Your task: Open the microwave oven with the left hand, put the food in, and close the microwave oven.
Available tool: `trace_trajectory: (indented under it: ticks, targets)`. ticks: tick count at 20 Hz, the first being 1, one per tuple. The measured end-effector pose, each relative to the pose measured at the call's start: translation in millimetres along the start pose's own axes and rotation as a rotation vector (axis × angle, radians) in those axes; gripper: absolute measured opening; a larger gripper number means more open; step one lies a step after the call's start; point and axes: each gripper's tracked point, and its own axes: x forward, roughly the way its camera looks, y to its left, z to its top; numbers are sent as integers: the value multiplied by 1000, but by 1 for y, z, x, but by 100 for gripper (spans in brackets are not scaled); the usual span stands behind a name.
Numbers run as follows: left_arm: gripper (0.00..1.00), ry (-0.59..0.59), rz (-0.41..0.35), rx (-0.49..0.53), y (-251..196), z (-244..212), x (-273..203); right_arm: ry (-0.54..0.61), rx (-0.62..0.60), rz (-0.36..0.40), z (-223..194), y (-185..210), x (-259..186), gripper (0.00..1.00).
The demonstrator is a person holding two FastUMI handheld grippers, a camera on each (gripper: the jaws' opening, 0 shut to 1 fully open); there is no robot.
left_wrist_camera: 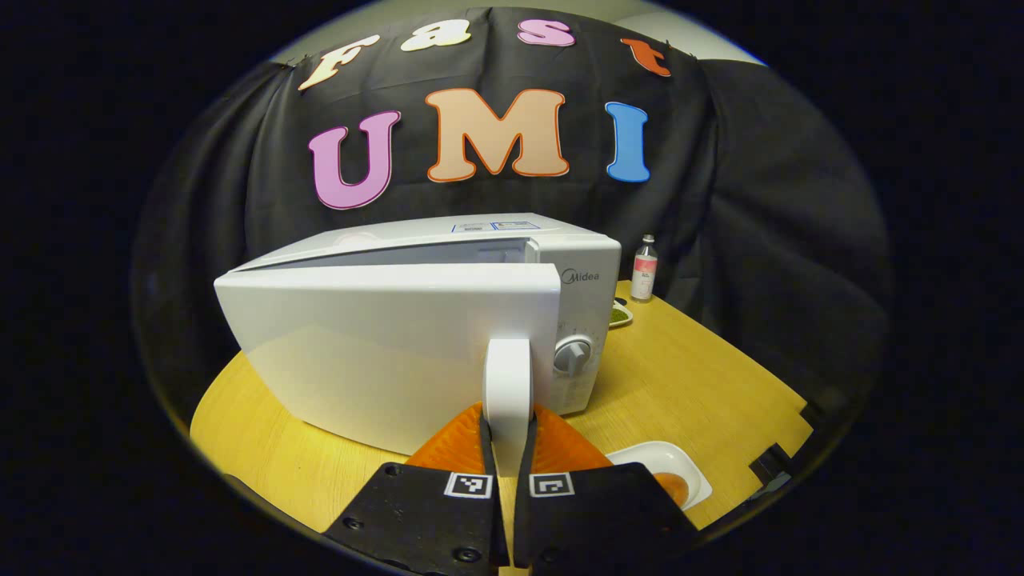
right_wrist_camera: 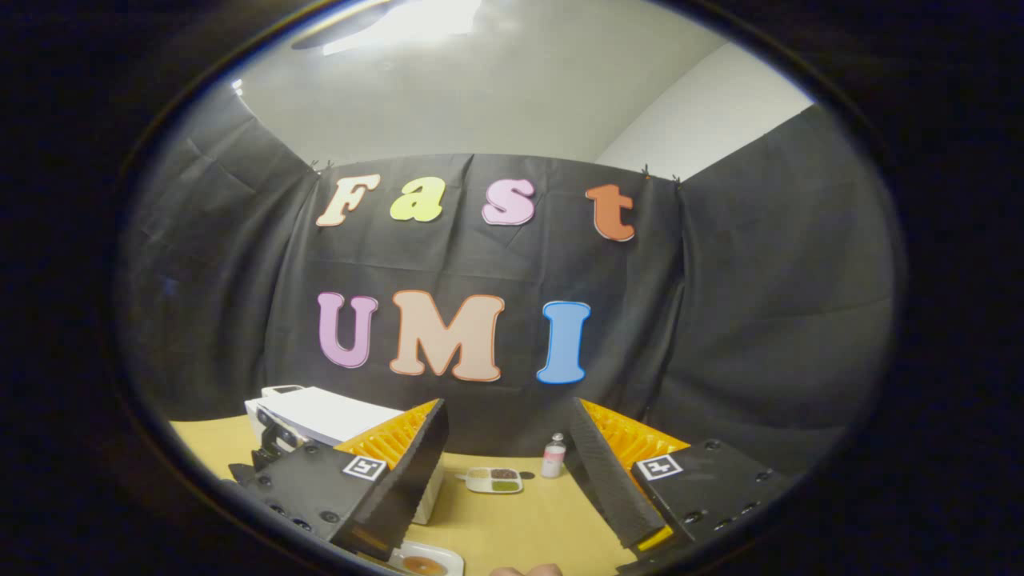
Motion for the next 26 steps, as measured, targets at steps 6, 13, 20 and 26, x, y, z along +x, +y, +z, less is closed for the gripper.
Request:
trace_trajectory:
  ticks: [6, 13, 20, 26]
  targets:
    - [6, 16, -39, 28, 17, -21, -54, 15, 9, 59, -5, 23, 12, 97]
    - [8, 56, 39, 1, 58, -46, -111, 28, 21, 129, -11, 54, 23, 97]
    - [8, 81, 184, -36, 122, -69, -164, 49, 31, 224, -22, 95, 33, 97]
    - [7, 81, 294, -108, 187, -86, -203, 68, 37, 296, -31, 134, 39, 97]
